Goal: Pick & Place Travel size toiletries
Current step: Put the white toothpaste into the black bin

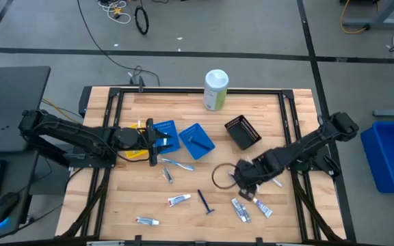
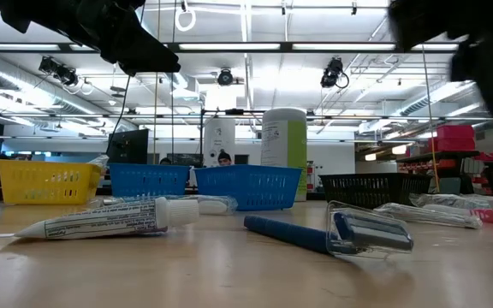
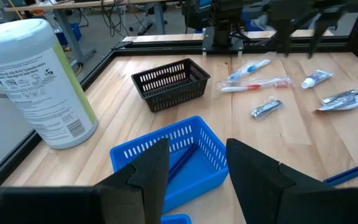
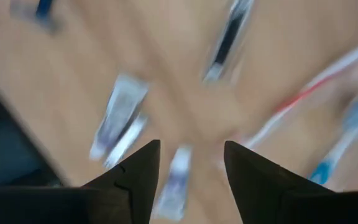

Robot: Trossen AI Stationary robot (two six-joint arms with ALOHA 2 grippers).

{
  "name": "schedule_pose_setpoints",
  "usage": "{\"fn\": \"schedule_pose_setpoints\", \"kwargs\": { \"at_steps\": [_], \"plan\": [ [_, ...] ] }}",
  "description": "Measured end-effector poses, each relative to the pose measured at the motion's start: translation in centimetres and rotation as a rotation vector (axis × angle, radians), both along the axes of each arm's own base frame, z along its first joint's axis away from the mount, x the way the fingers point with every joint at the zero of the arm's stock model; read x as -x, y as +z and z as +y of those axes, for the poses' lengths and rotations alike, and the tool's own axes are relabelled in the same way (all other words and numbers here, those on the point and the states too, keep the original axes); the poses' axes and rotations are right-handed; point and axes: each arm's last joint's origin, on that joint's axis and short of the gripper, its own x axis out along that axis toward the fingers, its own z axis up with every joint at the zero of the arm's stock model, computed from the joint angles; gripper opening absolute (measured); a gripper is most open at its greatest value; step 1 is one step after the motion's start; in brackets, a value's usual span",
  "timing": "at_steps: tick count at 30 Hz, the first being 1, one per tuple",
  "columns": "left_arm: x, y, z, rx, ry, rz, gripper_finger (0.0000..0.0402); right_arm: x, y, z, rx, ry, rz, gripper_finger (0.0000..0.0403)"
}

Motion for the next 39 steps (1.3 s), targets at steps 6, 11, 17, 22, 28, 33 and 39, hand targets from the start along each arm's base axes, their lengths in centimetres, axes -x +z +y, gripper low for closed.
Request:
{"fn": "schedule_pose_setpoints", "kwargs": {
  "at_steps": [6, 11, 17, 22, 28, 33, 39],
  "plan": [
    [0.0, 0.0, 0.0, 0.013, 0.004, -0.001, 0.0167, 1.8, -0.1, 3.1, -0.025, -0.025, 0.039, 0.0205],
    [0.0, 0.0, 0.0, 0.030, 0.009, -0.005, 0.0167, 2.6, -1.7, 4.7, -0.004, 0.022, 0.080, 0.0228],
    [0.0, 0.0, 0.0, 0.034, 0.011, -0.005, 0.0167, 3.5, -4.2, 5.4, -0.063, 0.032, 0.202, 0.0254],
    [0.0, 0.0, 0.0, 0.034, 0.011, -0.006, 0.0167, 4.0, -5.8, 5.9, -0.100, 0.014, 0.175, 0.0270],
    [0.0, 0.0, 0.0, 0.034, 0.011, -0.006, 0.0167, 4.8, -8.0, 5.5, -0.075, -0.021, 0.139, 0.0283],
    [0.0, 0.0, 0.0, 0.042, 0.013, -0.007, 0.0167, 5.7, -9.7, 4.5, -0.017, -0.030, 0.122, 0.0285],
    [0.0, 0.0, 0.0, 0.042, 0.013, -0.008, 0.0167, 6.0, -10.3, 4.2, -0.006, 0.007, 0.111, 0.0239]
  ]
}}
